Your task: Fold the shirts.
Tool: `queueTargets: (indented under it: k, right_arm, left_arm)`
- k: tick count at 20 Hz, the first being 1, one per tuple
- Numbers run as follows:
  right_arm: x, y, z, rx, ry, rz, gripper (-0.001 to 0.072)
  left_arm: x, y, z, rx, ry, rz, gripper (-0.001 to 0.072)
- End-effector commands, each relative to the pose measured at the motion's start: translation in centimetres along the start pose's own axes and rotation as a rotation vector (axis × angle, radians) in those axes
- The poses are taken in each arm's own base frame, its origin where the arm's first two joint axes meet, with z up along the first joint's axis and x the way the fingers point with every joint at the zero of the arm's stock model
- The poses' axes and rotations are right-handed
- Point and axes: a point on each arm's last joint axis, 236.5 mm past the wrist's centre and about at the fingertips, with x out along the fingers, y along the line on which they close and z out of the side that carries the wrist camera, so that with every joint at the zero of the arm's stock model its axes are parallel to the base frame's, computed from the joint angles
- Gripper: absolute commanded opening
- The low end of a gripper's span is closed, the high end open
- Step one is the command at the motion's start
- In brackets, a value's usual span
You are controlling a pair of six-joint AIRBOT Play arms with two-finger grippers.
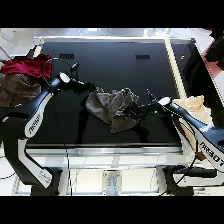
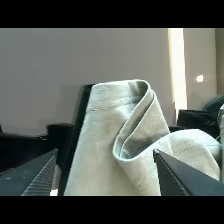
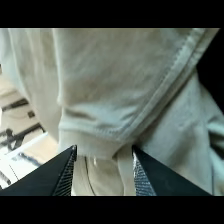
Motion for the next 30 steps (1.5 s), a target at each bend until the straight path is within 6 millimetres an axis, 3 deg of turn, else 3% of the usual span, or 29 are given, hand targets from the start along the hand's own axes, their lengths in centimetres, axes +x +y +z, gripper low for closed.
queueTargets:
  k: [1,4,6,8,9,10,11,12,13,15,16,18,20,22,24,26,28,30]
  right_arm:
    - [0.2,-0.4,1.8,0.036,-0.077,-0.008,0.0405]
    - [-0.1,-0.1,4.2,0.083,-0.182,0.01,0.0391]
    - [-0.3,0.0,5.4,0.099,-0.231,0.018,0.0311]
    - [-0.4,0.0,5.5,0.099,-0.236,0.018,0.0297]
    - [-0.4,0.0,5.6,0.098,-0.239,0.018,0.0153]
    - [-0.4,0.0,5.7,0.097,-0.246,0.016,0.0023]
    - [-0.5,0.0,5.9,0.094,-0.255,0.016,0.0013]
    - [-0.6,0.2,6.0,0.086,-0.257,0.016,0.0013]
    - [-0.8,0.7,6.3,0.067,-0.264,0.023,0.0014]
    - [-2.3,3.0,7.2,-0.055,-0.299,0.045,0.0012]
    - [-3.8,4.5,8.0,-0.124,-0.334,0.051,0.0012]
    - [-8.7,7.7,9.4,-0.282,-0.418,0.046,0.0012]
    - [-15.2,10.5,10.0,-0.432,-0.524,0.02,0.0011]
    - [-22.7,13.2,9.3,-0.574,-0.648,-0.02,0.0011]
    - [-29.9,16.4,7.0,-0.704,-0.781,-0.053,0.0011]
    - [-36.1,20.1,3.8,-0.816,-0.919,-0.049,0.0011]
    - [-41.1,23.7,0.7,-0.893,-1.038,0.0,0.0011]
    - [-44.6,26.4,-1.4,-0.946,-1.123,0.036,0.0011]
  left_arm:
    - [1.9,-0.7,-0.9,0.024,0.034,-0.003,0.0696]
    - [2.8,-0.9,-0.7,0.007,0.038,-0.006,0.0694]
    - [3.0,-0.8,-0.7,0.003,0.04,-0.006,0.0678]
    - [3.1,-0.7,-0.7,0.003,0.043,-0.006,0.0473]
    - [3.1,-0.7,-0.7,0.004,0.042,-0.006,0.0404]
    - [3.1,-0.7,-0.7,0.005,0.042,-0.006,0.0269]
    - [3.1,-0.8,-0.7,0.012,0.044,-0.007,0.0055]
    - [2.9,-0.9,-0.8,0.03,0.048,-0.01,0.001]
    - [2.5,-1.2,-0.6,0.037,0.046,-0.014,0.0009]
    - [0.0,-1.6,1.4,0.051,-0.001,-0.018,0.0009]
    - [-2.1,-1.6,3.1,0.076,-0.04,-0.009,0.0009]
    - [-8.4,-1.1,6.8,0.122,-0.153,0.037,0.0009]
    - [-16.6,-0.8,9.3,0.14,-0.269,0.075,0.0009]
    - [-25.5,-0.9,10.4,0.143,-0.386,0.104,0.0009]
    - [-34.5,-1.9,10.4,0.162,-0.527,0.145,0.0009]
    - [-43.0,-4.3,9.4,0.202,-0.692,0.187,0.001]
    - [-49.3,-7.4,7.4,0.253,-0.823,0.21,0.0009]
    - [-54.7,-10.2,5.4,0.313,-0.955,0.249,0.0009]
